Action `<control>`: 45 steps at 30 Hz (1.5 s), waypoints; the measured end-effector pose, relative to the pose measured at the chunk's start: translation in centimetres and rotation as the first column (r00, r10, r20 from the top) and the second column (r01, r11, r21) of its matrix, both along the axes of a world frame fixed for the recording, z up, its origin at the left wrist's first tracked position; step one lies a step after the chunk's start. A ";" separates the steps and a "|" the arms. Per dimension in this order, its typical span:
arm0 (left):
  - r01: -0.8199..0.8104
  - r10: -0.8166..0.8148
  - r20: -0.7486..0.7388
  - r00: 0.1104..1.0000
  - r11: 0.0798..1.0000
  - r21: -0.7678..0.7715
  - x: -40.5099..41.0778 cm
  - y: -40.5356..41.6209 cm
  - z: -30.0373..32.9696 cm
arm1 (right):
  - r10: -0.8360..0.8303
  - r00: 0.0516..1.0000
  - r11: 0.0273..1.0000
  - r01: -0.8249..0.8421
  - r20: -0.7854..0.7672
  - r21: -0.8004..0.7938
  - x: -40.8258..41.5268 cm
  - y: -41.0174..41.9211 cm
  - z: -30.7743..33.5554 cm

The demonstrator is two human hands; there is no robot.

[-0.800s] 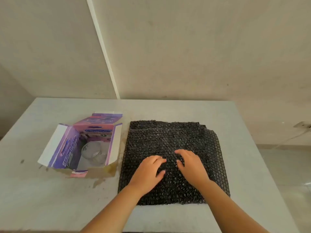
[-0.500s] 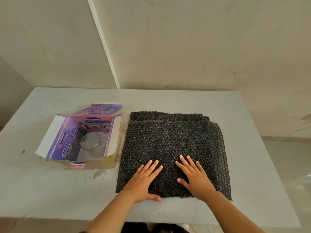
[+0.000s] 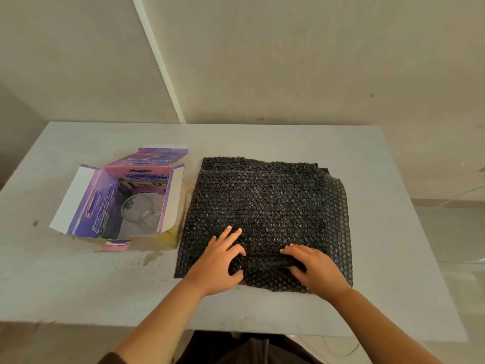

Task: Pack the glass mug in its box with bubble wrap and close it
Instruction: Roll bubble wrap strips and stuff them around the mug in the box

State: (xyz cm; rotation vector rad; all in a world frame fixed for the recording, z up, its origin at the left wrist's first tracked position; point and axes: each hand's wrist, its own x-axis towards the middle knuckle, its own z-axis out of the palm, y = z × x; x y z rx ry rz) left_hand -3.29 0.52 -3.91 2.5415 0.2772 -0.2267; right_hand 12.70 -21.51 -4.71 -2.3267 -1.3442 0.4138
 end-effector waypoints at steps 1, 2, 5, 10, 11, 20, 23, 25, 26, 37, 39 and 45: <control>-0.047 0.048 0.035 0.998 0.998 -0.033 -0.2 0.3 0.4 | -0.081 0.993 0.996 0.083 -0.091 0.018 0.4 0.1 0.6; -0.117 0.122 0.051 0.991 0.990 -0.076 -0.3 0.8 0.9 | -0.154 0.971 0.987 0.161 -0.181 0.022 0.9 0.3 1.4; -0.321 0.323 -0.026 0.946 0.921 -0.219 0.1 2.3 2.2 | -0.272 0.860 0.951 0.308 -0.433 0.014 3.1 0.9 3.0; -0.404 0.398 -0.068 0.915 0.902 -0.154 1.8 4.0 2.1 | -0.370 0.790 0.915 0.401 -0.490 -0.044 6.1 1.9 2.9; -0.400 0.396 -0.058 0.916 0.911 -0.103 2.1 4.0 2.0 | -0.397 0.804 0.908 0.413 -0.443 -0.064 6.4 2.1 2.5; -0.097 0.018 0.218 0.976 0.927 0.362 2.4 3.1 0.4 | -0.134 0.895 0.989 0.147 0.425 0.002 3.9 1.1 0.0; 0.006 -0.059 0.186 0.981 0.962 0.273 1.7 2.6 -0.4 | 0.005 0.906 0.992 -0.057 0.424 0.109 3.3 0.8 -0.9; 0.028 -0.058 0.098 0.993 0.960 0.279 1.1 2.7 -0.9 | 0.084 0.938 0.996 -0.091 0.337 0.006 3.2 0.6 -1.1; 0.047 -0.074 0.083 0.994 0.956 0.289 0.9 2.8 -1.2 | 0.112 0.942 0.994 -0.102 0.316 -0.047 3.4 0.5 -1.2; -0.179 0.197 -0.125 0.972 0.973 0.143 5.5 5.5 1.5 | -0.203 0.970 0.975 0.187 -0.136 -0.118 7.4 3.7 2.0; -0.202 0.220 -0.113 0.969 0.967 0.152 6.5 5.5 1.6 | -0.252 0.960 0.963 0.235 -0.124 -0.133 8.2 4.7 2.3; -0.121 0.047 0.176 0.983 0.889 0.441 6.8 6.0 0.9 | -0.194 0.937 0.967 0.233 0.292 -0.104 9.1 5.2 0.9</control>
